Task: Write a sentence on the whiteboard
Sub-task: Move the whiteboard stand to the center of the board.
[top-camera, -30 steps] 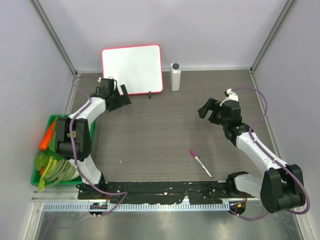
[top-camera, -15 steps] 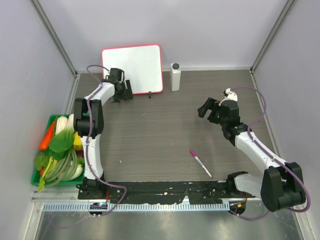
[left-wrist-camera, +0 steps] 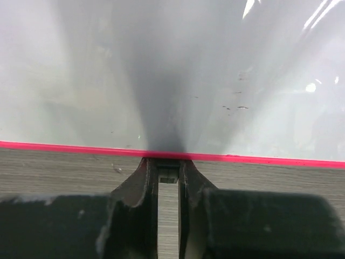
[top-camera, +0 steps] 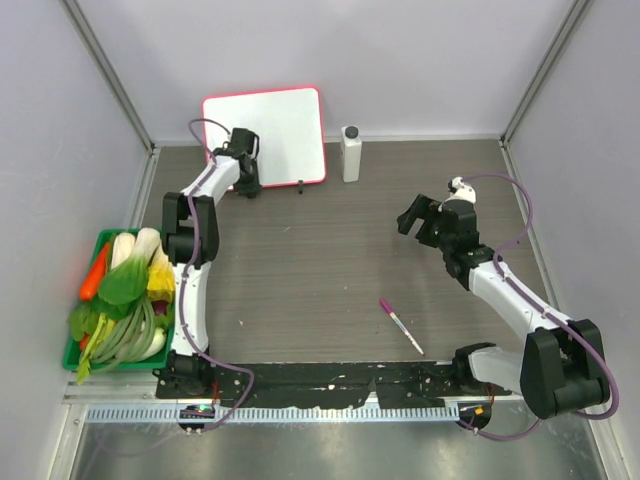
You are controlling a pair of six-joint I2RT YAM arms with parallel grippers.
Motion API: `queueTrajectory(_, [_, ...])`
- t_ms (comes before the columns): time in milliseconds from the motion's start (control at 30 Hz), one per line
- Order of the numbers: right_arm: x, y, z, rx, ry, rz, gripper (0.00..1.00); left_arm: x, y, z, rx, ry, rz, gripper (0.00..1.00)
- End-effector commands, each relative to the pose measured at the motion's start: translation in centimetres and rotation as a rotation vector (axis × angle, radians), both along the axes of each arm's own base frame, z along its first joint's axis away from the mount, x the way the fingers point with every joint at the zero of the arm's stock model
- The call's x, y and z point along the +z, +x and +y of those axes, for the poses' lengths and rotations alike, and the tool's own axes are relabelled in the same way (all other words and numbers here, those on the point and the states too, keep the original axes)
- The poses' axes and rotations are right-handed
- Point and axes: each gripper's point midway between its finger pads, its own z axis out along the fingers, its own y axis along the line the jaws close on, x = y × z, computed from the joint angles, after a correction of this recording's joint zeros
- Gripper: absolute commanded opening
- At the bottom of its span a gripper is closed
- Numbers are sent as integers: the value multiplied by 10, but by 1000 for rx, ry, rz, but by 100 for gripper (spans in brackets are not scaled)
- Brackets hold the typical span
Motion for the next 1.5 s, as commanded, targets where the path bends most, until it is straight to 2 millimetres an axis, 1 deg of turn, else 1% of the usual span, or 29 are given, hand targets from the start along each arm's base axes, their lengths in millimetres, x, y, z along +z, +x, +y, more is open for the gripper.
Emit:
queueTrajectory(0, [20, 12, 3, -10, 25, -73, 99, -10, -12, 4, -1, 44, 37, 1])
queueTrajectory(33, [20, 12, 4, -9, 29, -74, 100, -6, -13, 2, -7, 44, 28, 0])
queueTrajectory(100, [21, 13, 6, -1, 33, -73, 99, -6, -18, -1, -15, 41, 30, 0])
queueTrajectory(133, [22, 13, 9, 20, 35, -52, 99, -8, -28, -4, -22, 35, 57, 0])
queueTrajectory(200, [21, 12, 10, 27, 35, -39, 99, -9, -39, -10, -32, 23, 66, 0])
queueTrajectory(233, [19, 12, 10, 27, 35, -33, 99, -15, -47, -11, -31, 16, 80, 0])
queueTrajectory(267, [16, 8, 18, 64, 59, -21, 99, -15, -53, -15, -37, 10, 83, 0])
queueTrajectory(300, [14, 8, 20, 73, 64, -13, 99, -19, -58, -18, -39, 9, 92, 0])
queueTrajectory(467, [-2, 2, 34, 132, 111, 45, 99, -27, -86, -22, -45, 73, 165, 0])
queueTrajectory(500, [-5, 2, 35, 138, 115, 58, 100, -31, -95, -26, -51, 80, 181, 0])
queueTrajectory(567, [-7, -1, 40, 165, 127, 68, 99, -35, -106, -25, -38, 107, 186, 0])
queueTrajectory(733, [-4, -3, 41, 179, 126, 64, 99, -36, -135, -33, -40, 101, 198, 0])
queueTrajectory(833, [-1, -3, 41, 185, 123, 59, 100, -35, -153, -43, -48, 69, 190, 0])
queueTrajectory(867, [1, -3, 41, 184, 125, 57, 99, -31, -155, -44, -44, 60, 171, 0])
queueTrajectory(900, [1, -4, 41, 183, 120, 58, 99, -32, -162, -47, -41, 48, 173, 0])
queueTrajectory(1033, [0, -6, 40, 185, 115, 61, 100, -30, -179, -58, -51, 13, 154, 0])
queueTrajectory(1167, [3, -8, 40, 188, 118, 54, 99, -30, -199, -68, -47, 17, 151, 0])
queueTrajectory(1267, [6, -8, 40, 191, 118, 44, 99, -31, -219, -69, -34, 32, 159, 0])
queueTrajectory(1333, [2, -13, 39, 190, 115, 67, 100, -32, -230, -72, -28, 33, 155, 0])
queueTrajectory(1467, [1, -16, 39, 189, 116, 70, 99, -38, -251, -79, -45, 44, 165, 0])
